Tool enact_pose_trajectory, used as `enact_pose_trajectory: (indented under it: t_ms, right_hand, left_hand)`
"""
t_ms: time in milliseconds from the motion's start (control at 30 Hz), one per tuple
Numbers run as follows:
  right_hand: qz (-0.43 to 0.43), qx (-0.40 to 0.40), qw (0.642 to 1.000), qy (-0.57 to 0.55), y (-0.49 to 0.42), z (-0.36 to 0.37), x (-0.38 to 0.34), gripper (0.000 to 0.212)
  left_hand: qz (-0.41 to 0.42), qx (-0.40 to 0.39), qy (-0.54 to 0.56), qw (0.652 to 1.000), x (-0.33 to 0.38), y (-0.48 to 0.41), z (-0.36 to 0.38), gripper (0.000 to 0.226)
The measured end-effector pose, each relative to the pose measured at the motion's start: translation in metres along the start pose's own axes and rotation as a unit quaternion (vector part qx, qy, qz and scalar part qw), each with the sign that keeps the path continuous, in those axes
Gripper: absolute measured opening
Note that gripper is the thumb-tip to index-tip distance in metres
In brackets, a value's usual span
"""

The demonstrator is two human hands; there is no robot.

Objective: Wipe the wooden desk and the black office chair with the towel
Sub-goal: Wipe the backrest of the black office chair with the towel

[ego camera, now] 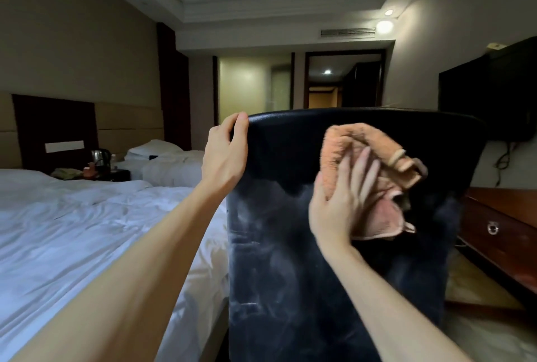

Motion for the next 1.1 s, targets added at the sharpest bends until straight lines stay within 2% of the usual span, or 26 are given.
enact_pose_trajectory:
  t_ms: [100, 233, 367, 467, 533, 667, 800, 933, 1100]
  right_hand:
    - [-0.027, -0.035, 0.998, -0.035, 0.028, 0.022, -0.047, 0.060]
    - [-0.143, -0.139, 0.976, -0.087, 0.041, 0.031, -0.078, 0.055]
    - [-0.235, -0.134, 0.961, 0.048, 0.021, 0.004, -0.043, 0.068]
    - [-0.279, -0.109, 0.949, 0.101, -0.005, -0.025, -0.006, 0.069]
    - [-0.255, -0.083, 0.957, 0.115, -0.027, -0.043, 0.015, 0.069]
    - [-0.104, -0.043, 0.988, 0.103, -0.058, -0.074, 0.054, 0.067]
    - [-0.017, -0.062, 0.997, 0.033, -0.062, -0.072, 0.047, 0.063]
    - [-0.031, -0.043, 0.998, -0.033, -0.027, -0.044, -0.001, 0.058]
    - [-0.095, -0.082, 0.988, -0.089, 0.044, -0.008, -0.062, 0.054]
  left_hand:
    - [0.000, -0.018, -0.010, 1.000, 0.002, 0.001, -0.004, 0.041]
    - [-0.001, -0.061, -0.022, 0.998, 0.004, 0.002, -0.009, 0.047]
    - [0.008, -0.089, -0.017, 0.996, 0.008, -0.001, -0.018, 0.065]
    - [0.008, -0.098, -0.007, 0.995, 0.013, -0.001, -0.013, 0.057]
    - [0.030, -0.090, 0.001, 0.996, 0.017, 0.003, -0.006, 0.056]
    - [0.058, -0.084, 0.040, 0.994, 0.027, 0.014, 0.005, 0.050]
    - [0.017, -0.110, 0.090, 0.990, 0.039, 0.020, 0.016, 0.051]
    - [-0.014, -0.153, 0.151, 0.977, 0.055, 0.032, 0.019, 0.060]
    - [-0.022, -0.196, 0.155, 0.968, 0.062, 0.037, 0.019, 0.060]
Point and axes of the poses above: each hand's wrist, its own y-axis away from the middle knuckle, its own z-axis out of the palm, x = y × z, the point moved 3 cm from there along -y, towards the middle knuckle, and after that the axes turned 9 degrees about -y, right-handed, at the moved point
